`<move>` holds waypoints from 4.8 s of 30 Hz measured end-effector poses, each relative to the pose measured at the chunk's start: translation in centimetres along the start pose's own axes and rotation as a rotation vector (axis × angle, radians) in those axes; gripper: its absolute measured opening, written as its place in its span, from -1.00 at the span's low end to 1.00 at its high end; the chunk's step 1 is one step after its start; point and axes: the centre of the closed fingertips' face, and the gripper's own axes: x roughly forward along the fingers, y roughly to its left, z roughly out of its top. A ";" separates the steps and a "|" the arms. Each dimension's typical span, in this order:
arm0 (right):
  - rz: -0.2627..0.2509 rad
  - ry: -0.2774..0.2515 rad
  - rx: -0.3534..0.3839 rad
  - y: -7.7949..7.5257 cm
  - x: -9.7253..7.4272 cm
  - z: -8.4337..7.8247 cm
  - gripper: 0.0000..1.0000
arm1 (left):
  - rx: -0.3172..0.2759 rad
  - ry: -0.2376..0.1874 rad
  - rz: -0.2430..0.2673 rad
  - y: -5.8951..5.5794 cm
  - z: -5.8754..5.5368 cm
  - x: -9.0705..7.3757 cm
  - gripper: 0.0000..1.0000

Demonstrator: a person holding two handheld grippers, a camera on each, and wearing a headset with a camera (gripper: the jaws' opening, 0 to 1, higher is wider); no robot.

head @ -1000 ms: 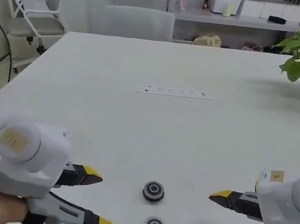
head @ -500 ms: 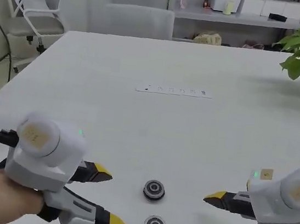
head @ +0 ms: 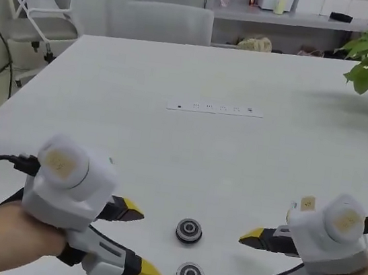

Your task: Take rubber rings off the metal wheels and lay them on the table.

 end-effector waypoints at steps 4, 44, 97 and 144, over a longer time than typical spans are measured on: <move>0.016 0.008 -0.017 0.2 0.2 0.2 0.27 | 0.007 0.002 -0.013 -0.2 0.1 0.4 0.24; 0.072 0.044 -0.063 0.8 1.7 0.4 0.04 | 0.108 0.051 -0.125 -2.1 0.2 4.6 -0.14; 0.084 0.059 -0.052 1.2 2.4 -0.7 -0.06 | 0.243 0.045 -0.082 -2.3 -0.9 7.5 -0.86; 0.107 0.013 -0.028 2.0 3.8 -0.1 -0.70 | 0.240 0.016 -0.077 -2.3 -0.7 7.7 -0.86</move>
